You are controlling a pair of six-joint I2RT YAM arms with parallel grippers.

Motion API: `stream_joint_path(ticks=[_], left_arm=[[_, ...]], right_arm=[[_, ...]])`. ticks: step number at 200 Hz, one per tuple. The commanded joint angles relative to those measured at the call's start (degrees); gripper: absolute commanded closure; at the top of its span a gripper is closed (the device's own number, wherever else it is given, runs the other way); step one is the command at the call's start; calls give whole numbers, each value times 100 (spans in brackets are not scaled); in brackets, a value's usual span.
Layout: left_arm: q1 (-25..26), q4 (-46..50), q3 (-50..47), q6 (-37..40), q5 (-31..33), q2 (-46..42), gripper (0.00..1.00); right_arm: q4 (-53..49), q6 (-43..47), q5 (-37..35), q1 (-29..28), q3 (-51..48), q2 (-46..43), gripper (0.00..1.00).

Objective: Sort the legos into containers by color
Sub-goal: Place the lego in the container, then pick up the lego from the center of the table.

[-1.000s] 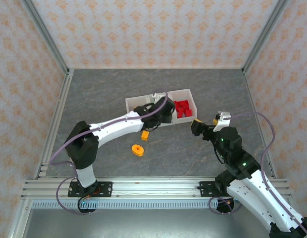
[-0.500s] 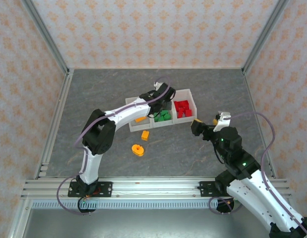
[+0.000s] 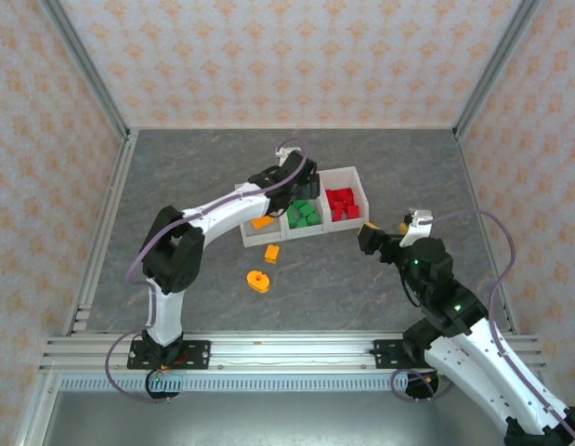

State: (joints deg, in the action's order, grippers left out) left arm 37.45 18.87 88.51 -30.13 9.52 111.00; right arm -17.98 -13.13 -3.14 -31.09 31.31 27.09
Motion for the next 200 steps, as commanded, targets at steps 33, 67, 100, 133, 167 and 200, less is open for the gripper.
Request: stream_joint_path(ticks=[33, 67, 100, 133, 167, 200], left_arm=[[81, -685, -1645, -188, 26, -1699, 1], [311, -562, -2633, -293, -46, -2364, 1], [609, -155, -3057, -110, -429, -2540, 1], [694, 90, -3465, -39, -545, -2566, 1], [832, 334, -3557, 50, -548, -2484, 1], [1024, 547, -3417, 69, -469, -2062, 2]], right_arm=[[42, -66, -135, -37, -50, 48, 0], [29, -54, -108, -38, -53, 168, 0], [32, -42, -99, -37, -50, 281, 0], [29, -33, -84, -30, -38, 349, 0], [31, -38, -64, -35, -43, 326, 0], [-8, -45, -47, -34, -24, 330, 0]])
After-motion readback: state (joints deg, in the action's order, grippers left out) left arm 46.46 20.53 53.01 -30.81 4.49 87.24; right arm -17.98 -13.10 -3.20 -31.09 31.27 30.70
